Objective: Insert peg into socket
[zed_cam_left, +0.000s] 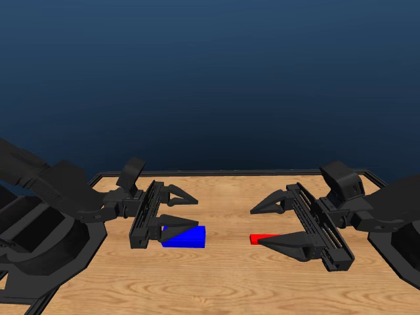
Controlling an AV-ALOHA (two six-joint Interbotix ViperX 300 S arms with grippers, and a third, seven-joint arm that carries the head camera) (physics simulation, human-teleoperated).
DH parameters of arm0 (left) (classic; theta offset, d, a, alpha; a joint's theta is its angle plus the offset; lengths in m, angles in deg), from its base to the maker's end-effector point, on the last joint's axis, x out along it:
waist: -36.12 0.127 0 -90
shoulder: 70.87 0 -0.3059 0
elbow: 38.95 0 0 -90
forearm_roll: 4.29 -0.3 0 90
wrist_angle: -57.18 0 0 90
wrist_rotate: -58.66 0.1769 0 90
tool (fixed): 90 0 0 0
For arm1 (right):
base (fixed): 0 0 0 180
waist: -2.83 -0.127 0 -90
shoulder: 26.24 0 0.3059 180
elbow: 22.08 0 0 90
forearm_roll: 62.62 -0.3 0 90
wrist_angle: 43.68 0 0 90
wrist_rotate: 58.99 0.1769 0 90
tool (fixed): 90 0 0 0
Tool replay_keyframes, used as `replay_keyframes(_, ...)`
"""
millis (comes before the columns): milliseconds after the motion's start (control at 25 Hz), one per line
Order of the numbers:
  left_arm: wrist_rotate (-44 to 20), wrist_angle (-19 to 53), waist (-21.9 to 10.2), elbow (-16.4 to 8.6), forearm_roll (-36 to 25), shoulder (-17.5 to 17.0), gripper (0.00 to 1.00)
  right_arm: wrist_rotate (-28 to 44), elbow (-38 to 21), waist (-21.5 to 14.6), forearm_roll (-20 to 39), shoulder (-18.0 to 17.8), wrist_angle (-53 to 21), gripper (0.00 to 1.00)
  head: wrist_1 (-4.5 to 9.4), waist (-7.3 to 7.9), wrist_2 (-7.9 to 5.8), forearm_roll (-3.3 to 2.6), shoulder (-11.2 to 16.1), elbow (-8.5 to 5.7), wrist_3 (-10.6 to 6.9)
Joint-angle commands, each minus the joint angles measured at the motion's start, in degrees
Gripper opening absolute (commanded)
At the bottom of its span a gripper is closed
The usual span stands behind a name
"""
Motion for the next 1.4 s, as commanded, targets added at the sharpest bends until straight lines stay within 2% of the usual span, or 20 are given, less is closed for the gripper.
replay_keyframes(40,-0.22,16.56,2.0,-0.87,-0.21,-3.63,1.0,-0.67,-3.28,0.09,0.94,-0.65,-2.4,1.0,-1.72,0.93,0.71,0.33,4.39,-3.14,1.45)
replay_keyframes(120,-1.02,20.47,2.8,-0.24,-0.64,-4.35,1.0,-0.4,-3.89,0.3,1.36,-0.78,-3.0,1.0,-1.42,1.28,1.04,0.47,6.15,-4.15,1.69)
replay_keyframes(200,-1.94,23.51,3.54,0.07,-0.72,-4.09,1.0,0.37,-3.86,0.69,1.67,-1.0,-3.01,1.0,-1.99,1.97,2.14,0.81,8.12,-5.17,2.13)
replay_keyframes(240,-2.08,24.74,3.45,-0.41,-0.47,-3.46,1.0,0.66,-3.64,0.85,1.8,-1.19,-2.82,1.0,-1.85,2.22,2.55,0.94,8.93,-5.65,2.21)
replay_keyframes(360,-3.5,26.87,4.08,-0.25,-1.46,-2.46,1.0,1.73,-3.16,1.24,2.18,-1.69,-2.43,1.0,-1.44,2.43,2.75,1.03,10.71,-6.68,2.09)
replay_keyframes(400,-3.76,27.3,4.3,0.24,-1.79,-1.86,1.0,1.93,-3.02,1.35,2.29,-1.76,-2.31,1.0,-1.36,2.4,2.72,1.01,11.33,-7.03,1.96)
replay_keyframes(760,-5.67,27.81,6.89,-1.85,-5.18,3.16,1.0,3.31,-1.16,1.89,2.94,-0.75,-0.24,1.0,-0.63,1.41,2.8,0.83,15.22,-9.68,0.62)
replay_keyframes(920,-7.18,27.22,8.12,-3.1,-6.96,6.98,1.0,4.26,0.0,2.14,2.9,-0.5,0.0,1.0,-0.47,0.86,2.74,0.7,16.46,-10.67,-0.26)
replay_keyframes(1000,-8.81,26.43,8.07,-3.8,-8.26,9.35,1.0,5.2,0.73,3.61,2.22,-1.13,-1.08,1.0,-0.2,0.56,2.71,0.64,16.99,-11.08,-0.69)
replay_keyframes(1040,-9.31,26.4,7.85,-4.04,-8.67,10.29,0.81,5.54,1.17,4.36,2.21,-1.68,-1.67,1.0,-0.12,0.45,2.7,0.62,17.2,-11.24,-0.88)
replay_keyframes(1080,-9.78,26.1,7.71,-4.09,-9.23,10.88,0.0,5.84,1.44,4.94,2.16,-2.02,-1.89,1.0,-0.05,0.41,2.69,0.6,17.28,-11.31,-1.0)
replay_keyframes(1280,-11.05,24.91,7.1,-3.47,-10.26,12.04,0.0,6.9,3.4,9.27,1.28,-4.54,-2.89,1.0,0.25,0.12,2.34,0.46,17.73,-11.63,-1.62)
replay_keyframes(1400,-11.22,24.52,6.94,-2.93,-10.28,11.91,0.0,6.85,3.84,11.09,1.0,-5.94,-4.73,1.0,0.46,-0.22,1.85,0.26,17.71,-11.64,-2.59)
